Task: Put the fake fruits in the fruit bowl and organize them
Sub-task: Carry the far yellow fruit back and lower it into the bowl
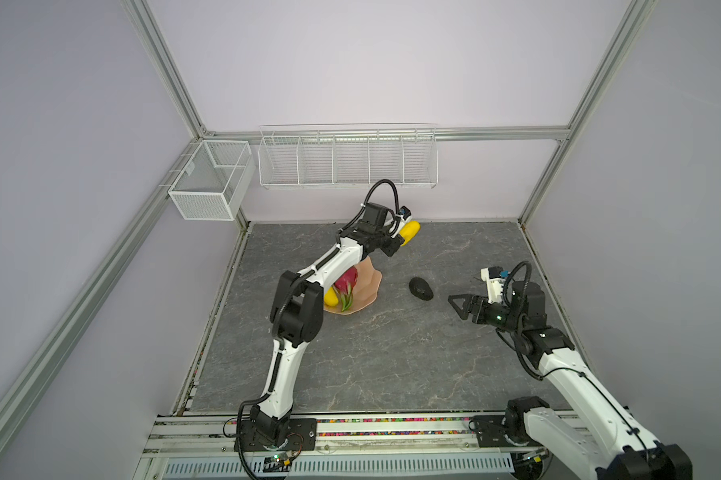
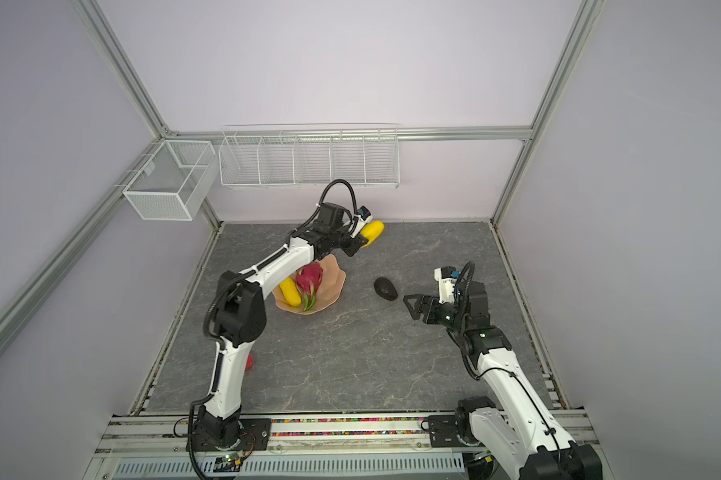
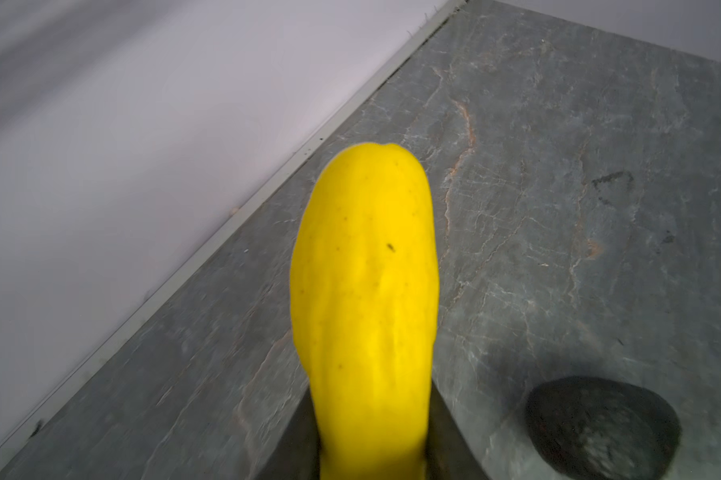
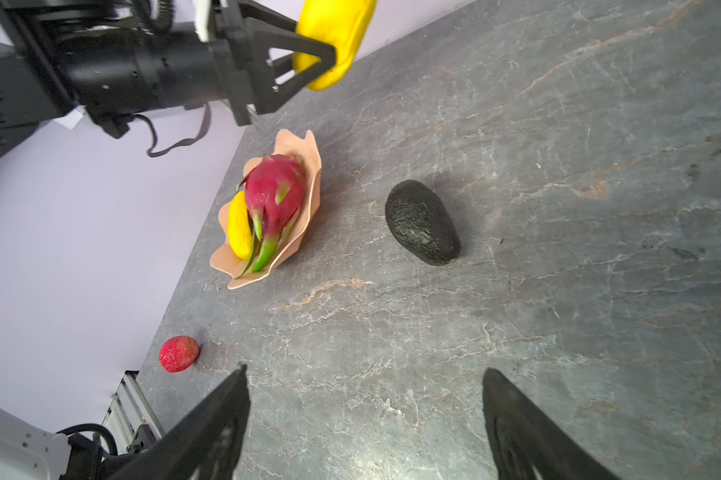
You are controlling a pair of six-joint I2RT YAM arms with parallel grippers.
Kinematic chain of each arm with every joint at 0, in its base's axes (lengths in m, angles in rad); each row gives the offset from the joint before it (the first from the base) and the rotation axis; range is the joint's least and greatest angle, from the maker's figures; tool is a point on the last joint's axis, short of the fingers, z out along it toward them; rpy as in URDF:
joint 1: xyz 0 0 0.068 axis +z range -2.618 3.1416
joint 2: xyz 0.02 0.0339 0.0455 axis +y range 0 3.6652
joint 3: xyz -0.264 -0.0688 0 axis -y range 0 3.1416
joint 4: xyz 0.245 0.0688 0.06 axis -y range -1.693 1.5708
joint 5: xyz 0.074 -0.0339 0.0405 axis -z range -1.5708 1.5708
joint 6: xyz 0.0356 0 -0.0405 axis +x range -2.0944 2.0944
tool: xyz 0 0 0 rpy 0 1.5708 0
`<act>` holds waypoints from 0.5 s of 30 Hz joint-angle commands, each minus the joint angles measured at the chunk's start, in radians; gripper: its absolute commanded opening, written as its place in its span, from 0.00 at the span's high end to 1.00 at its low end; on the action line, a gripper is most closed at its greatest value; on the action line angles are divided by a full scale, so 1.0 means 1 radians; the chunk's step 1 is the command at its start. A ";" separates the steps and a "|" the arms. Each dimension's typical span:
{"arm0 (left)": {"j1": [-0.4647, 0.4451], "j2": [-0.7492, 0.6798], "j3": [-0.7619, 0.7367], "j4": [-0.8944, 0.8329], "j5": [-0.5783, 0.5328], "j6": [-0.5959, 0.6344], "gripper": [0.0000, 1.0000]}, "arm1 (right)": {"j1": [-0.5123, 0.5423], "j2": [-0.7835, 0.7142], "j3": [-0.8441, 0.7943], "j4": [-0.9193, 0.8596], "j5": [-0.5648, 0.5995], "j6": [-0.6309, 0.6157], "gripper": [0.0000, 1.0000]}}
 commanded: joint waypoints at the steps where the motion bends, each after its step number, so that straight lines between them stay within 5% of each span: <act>1: -0.009 -0.180 -0.204 0.130 -0.140 -0.176 0.71 | 0.032 -0.020 0.023 -0.015 -0.038 -0.026 0.12; 5: -0.013 -0.316 -0.362 0.018 -0.314 -0.294 0.71 | 0.111 -0.030 0.011 0.017 -0.015 -0.008 0.12; 10: -0.014 -0.418 -0.507 -0.120 -0.390 -0.448 0.72 | 0.144 -0.047 0.002 0.018 -0.010 0.002 0.12; 15: -0.023 -0.475 -0.653 -0.035 -0.369 -0.484 0.71 | 0.148 -0.089 -0.002 -0.025 0.002 -0.006 0.12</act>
